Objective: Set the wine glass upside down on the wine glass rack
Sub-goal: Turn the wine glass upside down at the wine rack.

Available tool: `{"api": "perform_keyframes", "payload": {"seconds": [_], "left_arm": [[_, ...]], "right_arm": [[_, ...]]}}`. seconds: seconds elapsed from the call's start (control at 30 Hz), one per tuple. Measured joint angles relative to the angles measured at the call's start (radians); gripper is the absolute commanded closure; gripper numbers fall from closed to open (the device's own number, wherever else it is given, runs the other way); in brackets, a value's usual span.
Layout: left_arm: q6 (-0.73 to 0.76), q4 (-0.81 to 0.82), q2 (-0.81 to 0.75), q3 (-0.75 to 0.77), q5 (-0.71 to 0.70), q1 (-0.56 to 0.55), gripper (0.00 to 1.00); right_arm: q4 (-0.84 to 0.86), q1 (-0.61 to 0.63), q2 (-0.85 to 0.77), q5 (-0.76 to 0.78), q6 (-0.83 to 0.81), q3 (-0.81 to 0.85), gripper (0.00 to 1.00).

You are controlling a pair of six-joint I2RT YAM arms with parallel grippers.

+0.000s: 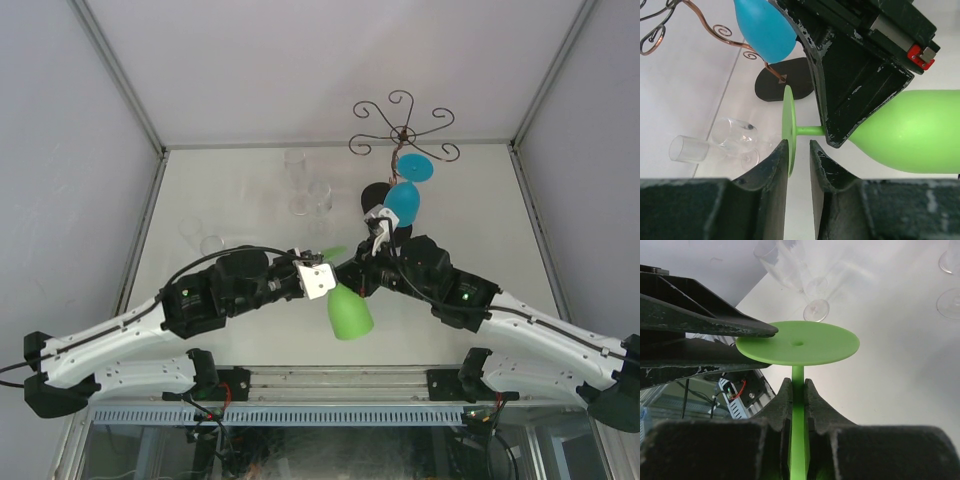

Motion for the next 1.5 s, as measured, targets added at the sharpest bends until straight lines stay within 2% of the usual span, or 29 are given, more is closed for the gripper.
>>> {"api": "perform_keyframes", "payload": {"seconds": [0.37, 0.77, 1.0, 1.27, 1.5], "left_arm": [[-0.014, 0.028, -0.027, 0.000, 0.020, 0.000, 0.64], [-0.041, 0.036, -0.040, 0.000, 0.023, 0.001, 0.63], [-0.068, 0.043, -0.042, 0.000, -0.006, 0.006, 0.60], [-0.143, 0.039, 0.003, 0.003, -0.073, 0.052, 0.53], [-0.232, 0.030, 0.005, 0.049, -0.132, 0.121, 0.52]], "right_arm": [[-0.011, -0.003, -0.051, 0.071, 0.006, 0.000, 1.00], [-0.093, -0.086, -0.191, 0.142, -0.050, 0.000, 1.00], [-0.100, -0.100, -0.312, 0.207, -0.146, -0.062, 1.00], [0.009, -0.146, -0.516, 0.300, -0.328, -0.232, 1.00], [0.094, -0.202, -0.629, 0.339, -0.480, -0.264, 1.00]]}}
